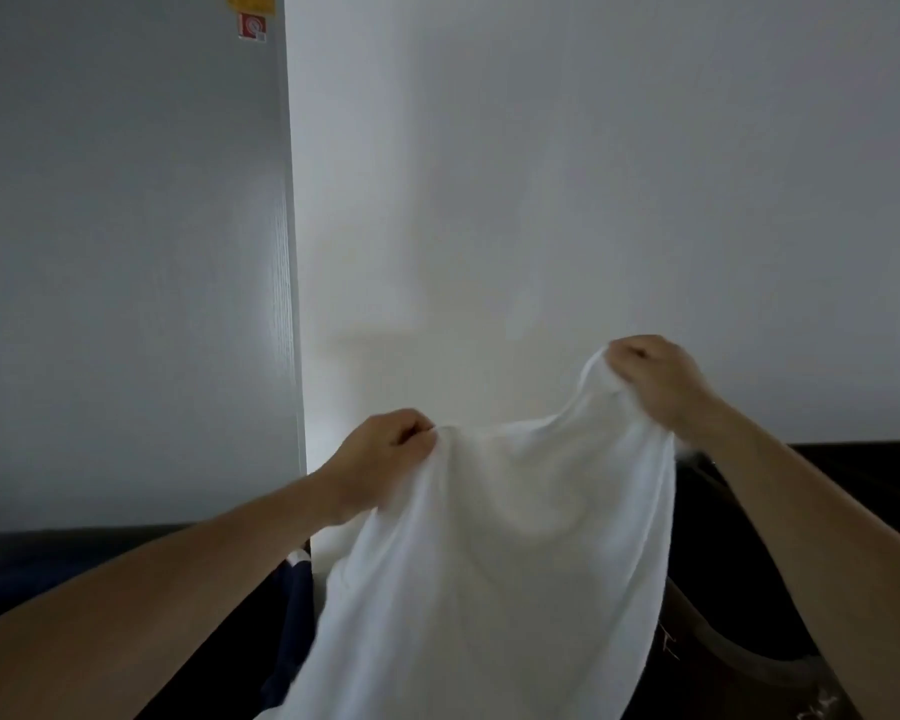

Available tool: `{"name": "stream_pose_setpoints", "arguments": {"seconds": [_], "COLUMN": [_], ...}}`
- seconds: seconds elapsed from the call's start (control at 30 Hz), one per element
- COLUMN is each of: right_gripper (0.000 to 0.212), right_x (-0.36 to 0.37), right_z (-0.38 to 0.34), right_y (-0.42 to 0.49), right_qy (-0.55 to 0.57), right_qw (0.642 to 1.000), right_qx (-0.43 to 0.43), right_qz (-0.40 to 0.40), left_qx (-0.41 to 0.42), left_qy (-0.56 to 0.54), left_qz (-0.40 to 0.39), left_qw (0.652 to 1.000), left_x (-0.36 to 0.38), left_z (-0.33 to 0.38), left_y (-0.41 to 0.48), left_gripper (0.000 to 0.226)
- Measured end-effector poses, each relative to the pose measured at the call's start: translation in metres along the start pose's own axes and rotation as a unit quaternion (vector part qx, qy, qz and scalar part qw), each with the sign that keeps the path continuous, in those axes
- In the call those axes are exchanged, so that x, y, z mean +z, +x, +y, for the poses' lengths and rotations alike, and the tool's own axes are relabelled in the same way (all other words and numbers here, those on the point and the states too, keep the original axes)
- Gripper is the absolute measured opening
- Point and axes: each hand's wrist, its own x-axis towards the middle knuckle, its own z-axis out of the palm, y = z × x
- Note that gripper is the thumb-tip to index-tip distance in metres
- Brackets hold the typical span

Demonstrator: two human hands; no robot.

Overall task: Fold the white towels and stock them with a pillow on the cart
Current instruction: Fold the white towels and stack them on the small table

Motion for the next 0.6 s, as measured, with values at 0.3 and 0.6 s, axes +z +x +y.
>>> {"name": "stream_pose_setpoints", "arguments": {"seconds": [0.3,0.6], "right_gripper": [0.030,0.033], "right_x": [0.075,0.070], "right_z": [-0.034,-0.026], "right_y": [-0.074,-0.034], "right_qy": [0.195,0.012], "right_qw": [0.978,0.996], "right_qx": [0.058,-0.032], "right_qz": [-0.049,0.087], "left_qx": [0.172,0.109], "left_qy": [0.172,0.044], "left_qz": [-0.022,-0.048], "left_qw": [0.970,0.992], "left_x": [0.024,0.033], "left_z": [0.075,0.030], "left_y": [0.017,-0.003], "left_gripper": [0.024,0.042]}}
